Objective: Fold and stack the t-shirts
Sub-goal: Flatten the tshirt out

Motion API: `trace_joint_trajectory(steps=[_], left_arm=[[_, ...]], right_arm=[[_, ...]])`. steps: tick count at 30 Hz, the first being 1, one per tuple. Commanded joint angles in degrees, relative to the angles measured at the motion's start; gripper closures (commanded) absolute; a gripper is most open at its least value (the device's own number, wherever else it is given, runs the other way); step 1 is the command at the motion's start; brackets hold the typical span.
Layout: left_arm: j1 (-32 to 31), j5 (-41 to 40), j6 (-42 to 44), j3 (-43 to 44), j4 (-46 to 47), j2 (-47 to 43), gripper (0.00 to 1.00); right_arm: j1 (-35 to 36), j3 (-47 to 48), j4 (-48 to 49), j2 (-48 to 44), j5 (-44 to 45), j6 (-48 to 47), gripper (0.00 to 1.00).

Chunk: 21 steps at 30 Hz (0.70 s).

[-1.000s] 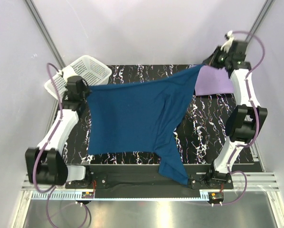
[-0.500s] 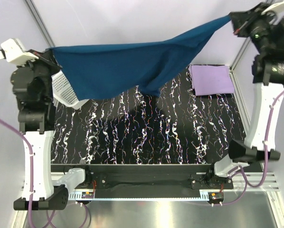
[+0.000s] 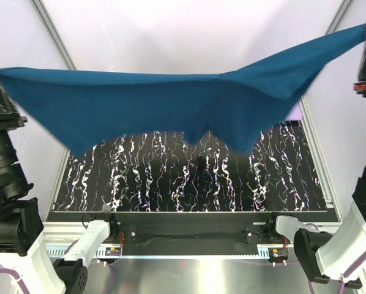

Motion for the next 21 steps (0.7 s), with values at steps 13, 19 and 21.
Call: trace_joint_trajectory(steps=[13,19,21], left_arm=[[0.0,-2.0,7.0,8.3,19.0,24.6,1.00],[0.8,-0.5,6.4,12.8,21.4,31.9,1.00],[0.8,-0.4,6.2,13.4,21.2,32.6,1.00]], right_arm=[[-0.4,7.0,12.2,24.4,2.6,-7.0,1.00],[-0.4,15.3,12.8,32.9,2.5,-7.6,1.00],[-0.4,17.4,12.3,34.6,2.2,-7.2,1.00]])
